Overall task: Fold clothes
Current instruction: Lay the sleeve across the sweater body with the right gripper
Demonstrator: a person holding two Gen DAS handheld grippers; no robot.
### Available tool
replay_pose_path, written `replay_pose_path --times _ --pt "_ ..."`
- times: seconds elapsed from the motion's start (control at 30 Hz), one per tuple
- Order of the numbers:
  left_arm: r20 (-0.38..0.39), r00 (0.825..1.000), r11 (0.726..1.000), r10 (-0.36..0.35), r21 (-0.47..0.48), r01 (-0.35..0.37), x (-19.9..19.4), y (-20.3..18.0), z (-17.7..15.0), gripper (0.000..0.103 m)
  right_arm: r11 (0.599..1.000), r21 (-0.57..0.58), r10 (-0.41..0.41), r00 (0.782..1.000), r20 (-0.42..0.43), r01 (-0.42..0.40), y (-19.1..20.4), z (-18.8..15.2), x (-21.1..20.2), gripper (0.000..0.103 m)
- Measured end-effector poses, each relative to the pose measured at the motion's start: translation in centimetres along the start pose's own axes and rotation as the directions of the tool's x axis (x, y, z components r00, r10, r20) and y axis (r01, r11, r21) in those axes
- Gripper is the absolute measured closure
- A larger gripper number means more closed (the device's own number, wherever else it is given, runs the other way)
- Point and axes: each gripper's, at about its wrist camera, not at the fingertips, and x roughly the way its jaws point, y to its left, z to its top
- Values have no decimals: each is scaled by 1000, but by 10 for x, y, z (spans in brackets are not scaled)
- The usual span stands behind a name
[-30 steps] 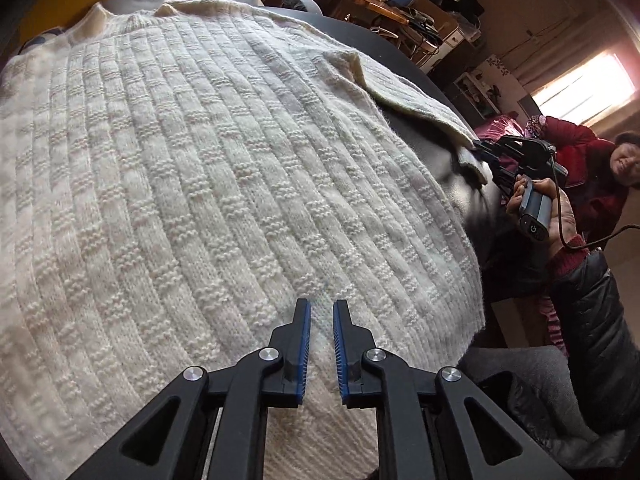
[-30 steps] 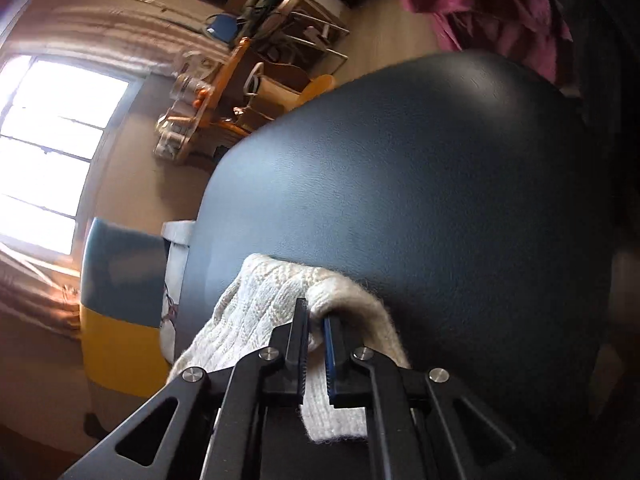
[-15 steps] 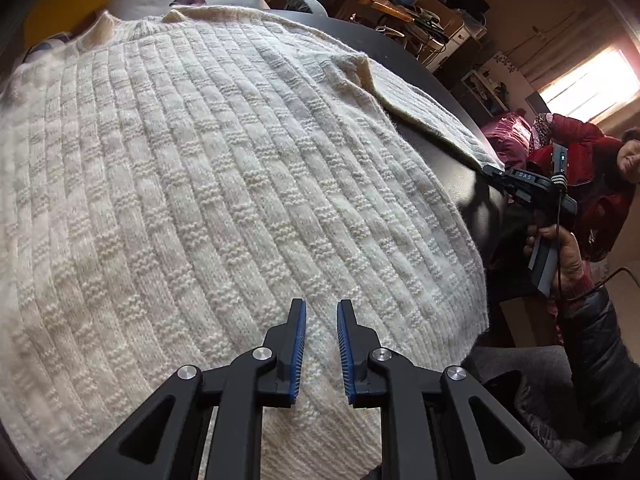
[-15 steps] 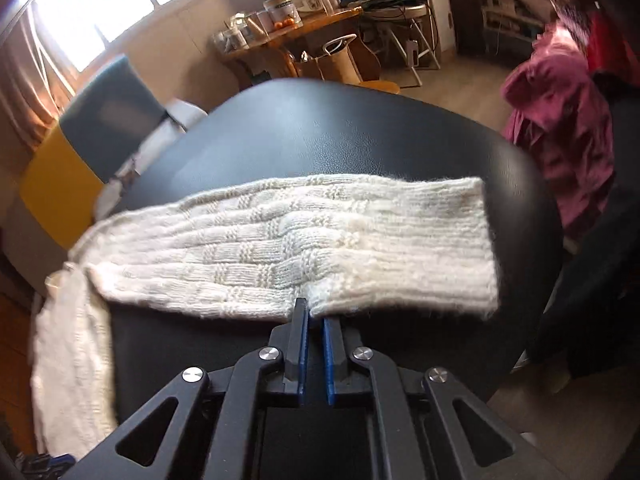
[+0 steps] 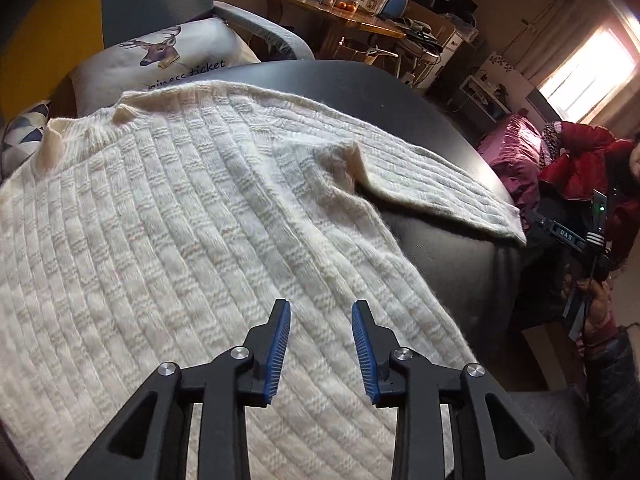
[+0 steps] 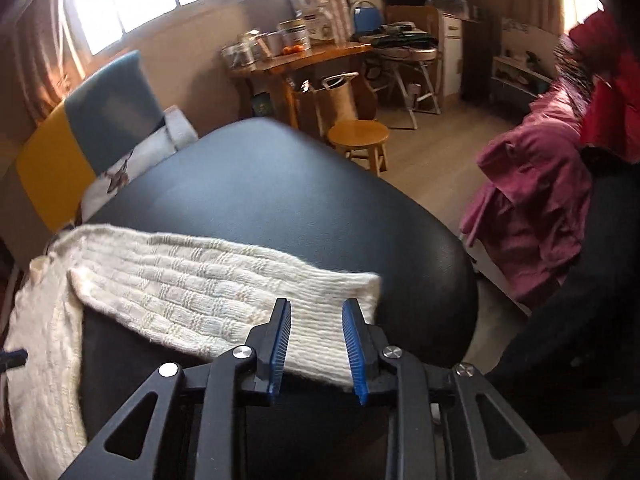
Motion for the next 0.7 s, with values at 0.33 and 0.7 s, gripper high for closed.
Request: replay_pose_path --times 0.33,0.7 --pt "-74 997 999 15 -47 -18 42 21 7 69 988 -62 -142 988 -59 138 6 47 51 77" --pt "13 1000 981 9 -195 -6 16 42 -8 69 731 -494 498 863 -87 -471 268 87 -38 77"
